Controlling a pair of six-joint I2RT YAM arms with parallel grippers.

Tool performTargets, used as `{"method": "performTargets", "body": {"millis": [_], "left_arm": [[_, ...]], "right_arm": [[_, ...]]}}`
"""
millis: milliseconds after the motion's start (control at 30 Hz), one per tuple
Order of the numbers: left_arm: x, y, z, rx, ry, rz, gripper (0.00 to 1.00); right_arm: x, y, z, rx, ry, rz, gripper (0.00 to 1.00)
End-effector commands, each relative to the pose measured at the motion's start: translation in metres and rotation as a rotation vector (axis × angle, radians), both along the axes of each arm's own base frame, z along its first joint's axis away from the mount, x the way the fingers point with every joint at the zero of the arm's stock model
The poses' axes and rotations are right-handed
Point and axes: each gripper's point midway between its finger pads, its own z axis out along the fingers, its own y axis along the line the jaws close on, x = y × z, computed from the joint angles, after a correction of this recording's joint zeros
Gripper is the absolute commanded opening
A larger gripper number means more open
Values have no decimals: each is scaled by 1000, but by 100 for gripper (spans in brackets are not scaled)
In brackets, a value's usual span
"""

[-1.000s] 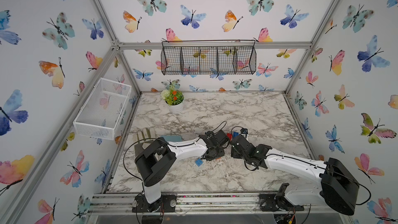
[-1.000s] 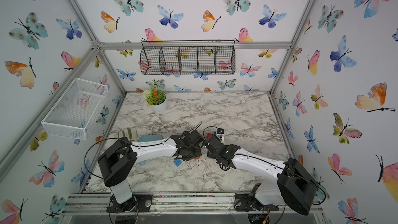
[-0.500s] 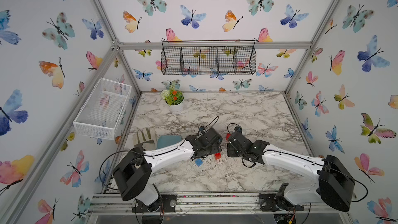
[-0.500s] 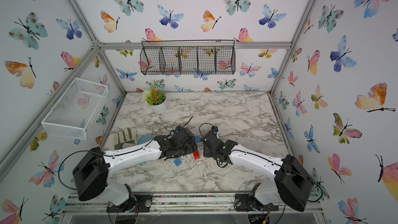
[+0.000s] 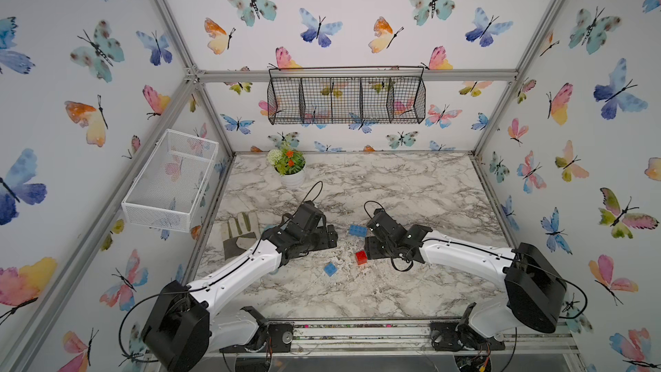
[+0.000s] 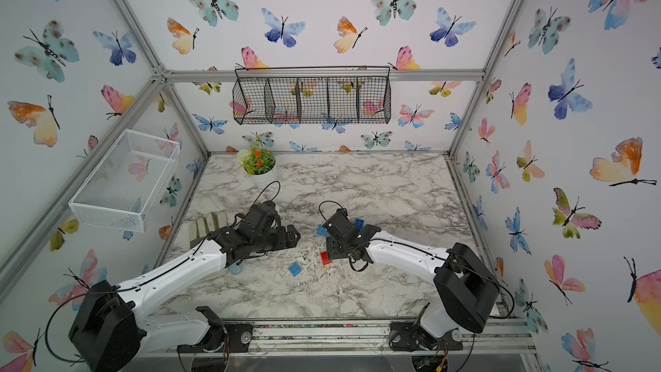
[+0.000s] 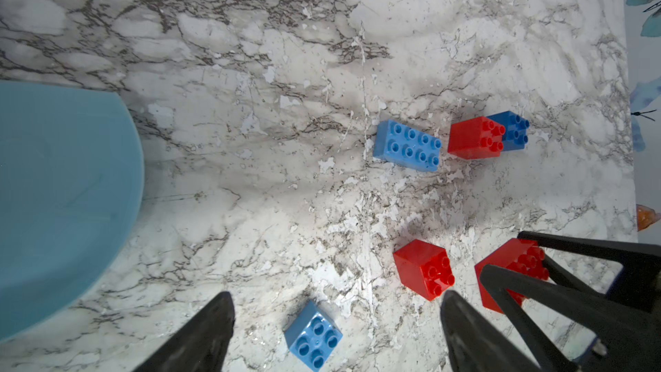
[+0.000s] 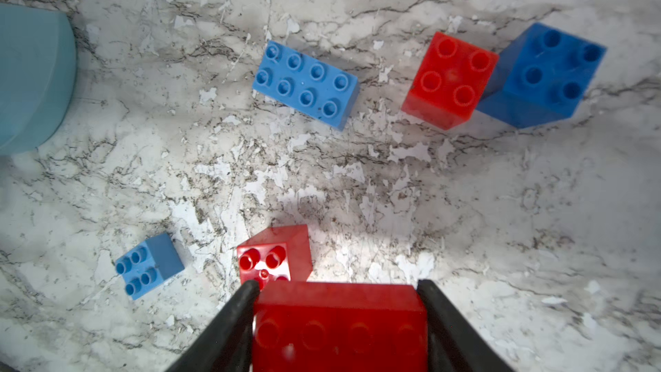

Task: Assemble a giraffe with lego
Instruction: Assemble the lego brick with the lego brick.

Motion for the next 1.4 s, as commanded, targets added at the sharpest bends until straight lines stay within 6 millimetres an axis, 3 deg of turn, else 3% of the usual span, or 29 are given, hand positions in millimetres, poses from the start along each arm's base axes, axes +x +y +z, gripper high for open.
{"method": "performTargets", "body": {"millis": [0,233,767,1367], "left_arm": [[-4,-7,6,-40,-42,-127,91],[-3,4,-4,-31,-47,-145,93],[-20,4,-3,-162,-19,-103,93],[-25,9,-5,-163,-11,-87,93]], "right_arm": [[-1,8,2,-13,6,35,56],[-3,22,-3,-56,14,66,56],[-8,21,-18,-157,17,75,55],[-7,21,-26,-178,27,70,55]]}}
